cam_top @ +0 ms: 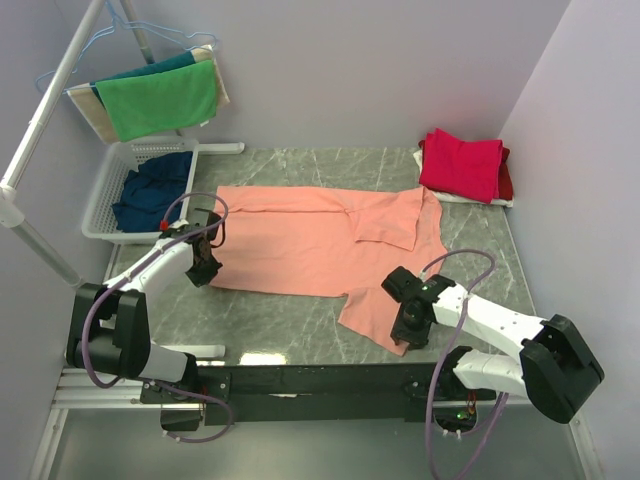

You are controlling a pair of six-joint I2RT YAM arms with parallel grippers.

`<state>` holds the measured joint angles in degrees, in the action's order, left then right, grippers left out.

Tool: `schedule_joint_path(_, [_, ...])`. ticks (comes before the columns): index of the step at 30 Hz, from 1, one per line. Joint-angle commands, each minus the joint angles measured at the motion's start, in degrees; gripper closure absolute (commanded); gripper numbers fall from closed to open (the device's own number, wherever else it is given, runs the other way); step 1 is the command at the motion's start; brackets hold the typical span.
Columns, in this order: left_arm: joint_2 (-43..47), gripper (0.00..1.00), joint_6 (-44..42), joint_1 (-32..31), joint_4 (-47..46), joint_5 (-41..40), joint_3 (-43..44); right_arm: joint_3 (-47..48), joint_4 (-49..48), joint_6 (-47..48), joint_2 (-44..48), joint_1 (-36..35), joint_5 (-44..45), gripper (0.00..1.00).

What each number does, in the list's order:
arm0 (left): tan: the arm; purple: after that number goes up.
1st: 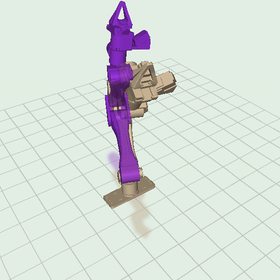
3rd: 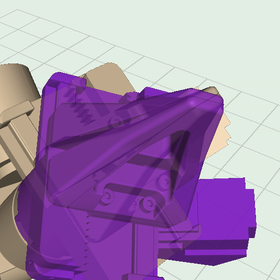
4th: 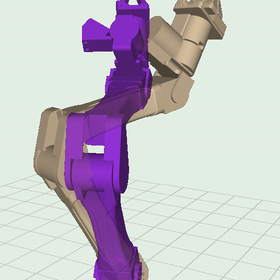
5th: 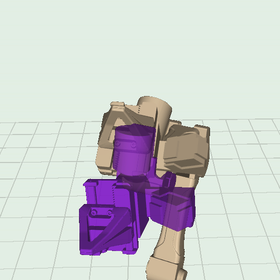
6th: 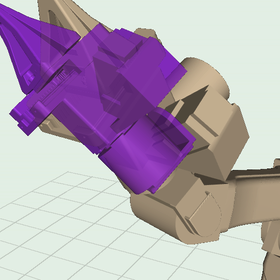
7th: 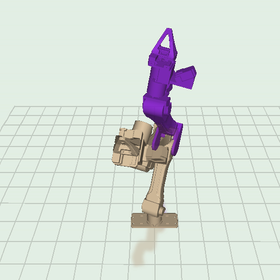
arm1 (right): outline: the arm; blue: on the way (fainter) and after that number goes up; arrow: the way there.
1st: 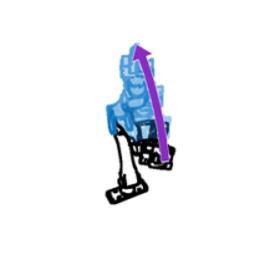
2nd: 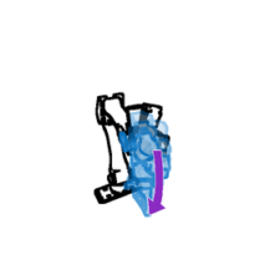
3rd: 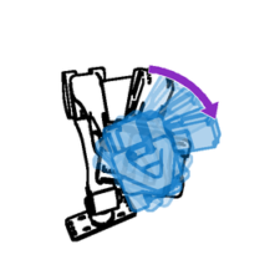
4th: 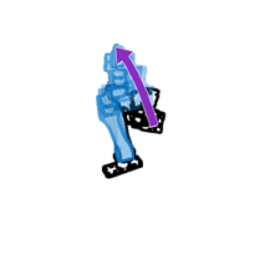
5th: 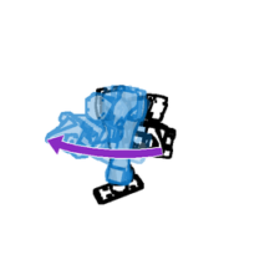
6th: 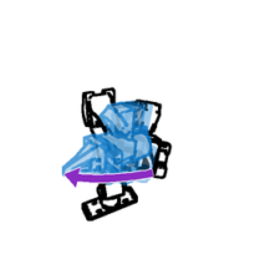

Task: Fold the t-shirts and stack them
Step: Fold the tshirt

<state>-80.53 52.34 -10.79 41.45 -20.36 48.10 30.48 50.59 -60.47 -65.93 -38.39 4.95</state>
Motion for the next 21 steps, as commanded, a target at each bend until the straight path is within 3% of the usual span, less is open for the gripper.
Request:
schedule_joint_path(1, [1.0,0.99,-1.1,0.3,1.1,0.1,2.3,-3.1,-4.4,-1.8,-1.9,-0.9,-0.8,0.59])
schedule_joint_path(2, [1.1,0.99,-1.2,0.3,1.3,0.1,2.2,-3.1,-4.6,-1.8,-1.9,-0.9,-0.6,0.63])
schedule_joint_path(4, [1.3,0.99,-1.4,0.3,1.6,0.0,2.4,-2.9,-4.9,-1.8,-2.1,-0.9,-0.7,0.80])
schedule_joint_path(5, [1.3,0.99,-1.5,0.3,1.7,-0.1,2.4,-2.9,-4.9,-1.9,-2.1,-1.0,-0.6,0.99])
schedule_joint_path(12, [2.4,0.99,-1.2,0.3,2.3,0.2,2.9,0.4,0.6,-2.8,1.0,-1.9,2.1,1.00])
schedule_joint_path(21, [6.2,0.99,-0.6,0.2,4.3,0.5,2.5,18.7,19.2,-5.4,11.8,-2.4,15.7,1.00])
